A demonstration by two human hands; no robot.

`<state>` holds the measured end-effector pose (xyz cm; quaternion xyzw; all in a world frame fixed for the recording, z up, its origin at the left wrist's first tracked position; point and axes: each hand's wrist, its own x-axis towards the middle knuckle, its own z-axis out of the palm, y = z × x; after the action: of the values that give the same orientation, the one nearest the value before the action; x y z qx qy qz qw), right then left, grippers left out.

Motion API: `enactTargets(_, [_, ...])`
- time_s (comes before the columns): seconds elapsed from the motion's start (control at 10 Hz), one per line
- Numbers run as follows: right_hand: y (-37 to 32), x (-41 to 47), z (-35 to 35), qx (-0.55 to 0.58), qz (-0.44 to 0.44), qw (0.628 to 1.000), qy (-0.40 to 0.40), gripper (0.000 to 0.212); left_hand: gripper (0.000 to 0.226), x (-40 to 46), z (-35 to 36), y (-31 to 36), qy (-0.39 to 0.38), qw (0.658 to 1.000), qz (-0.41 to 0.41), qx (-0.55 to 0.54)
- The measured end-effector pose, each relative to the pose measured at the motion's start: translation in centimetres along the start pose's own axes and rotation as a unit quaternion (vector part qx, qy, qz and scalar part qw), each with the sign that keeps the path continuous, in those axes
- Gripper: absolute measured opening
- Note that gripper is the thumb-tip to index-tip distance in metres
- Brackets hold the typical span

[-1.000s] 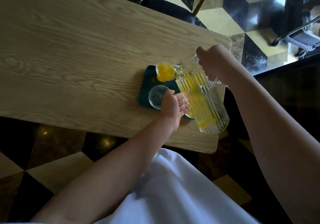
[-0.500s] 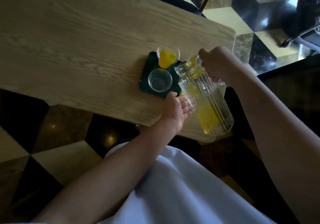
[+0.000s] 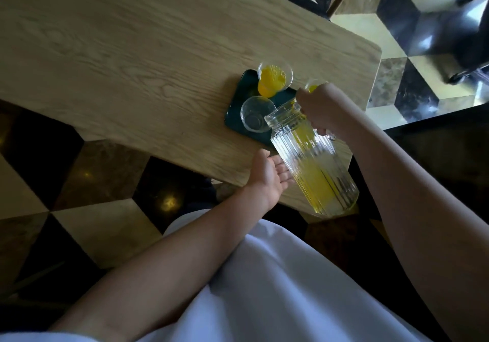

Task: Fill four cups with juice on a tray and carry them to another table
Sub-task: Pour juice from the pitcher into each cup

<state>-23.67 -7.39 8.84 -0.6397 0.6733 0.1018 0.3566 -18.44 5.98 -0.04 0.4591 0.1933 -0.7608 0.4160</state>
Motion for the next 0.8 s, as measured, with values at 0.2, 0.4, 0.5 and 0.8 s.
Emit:
enactTargets(0.2, [-1.2, 0.6, 0.1, -0.03, 0.008, 0.999, -0.012, 0.041, 0.057, 0.1, -0.2, 0.1, 0.0, 0.999, -0.03, -0.026])
enactTargets(0.4, [-2.9, 0.5, 0.0, -0.027, 0.028, 0.999, -0.034, 0.032, 0.031, 1.0, -0.5, 0.2, -0.023, 0.999, -0.017, -0.035])
enactTargets(0.5, [-4.6, 0.3, 0.2, -0.187, 0.017, 0.98, -0.067, 0.031, 0.052, 0.8, -0.3, 0.1, -0.035, 0.998, -0.018, -0.043])
enactTargets(0.8, [-5.4, 1.8, 0.4, -0.25, 0.0, 0.963, -0.102, 0.013, 0.06, 0.3, 0.4, 0.5, -0.035, 0.997, -0.013, -0.069])
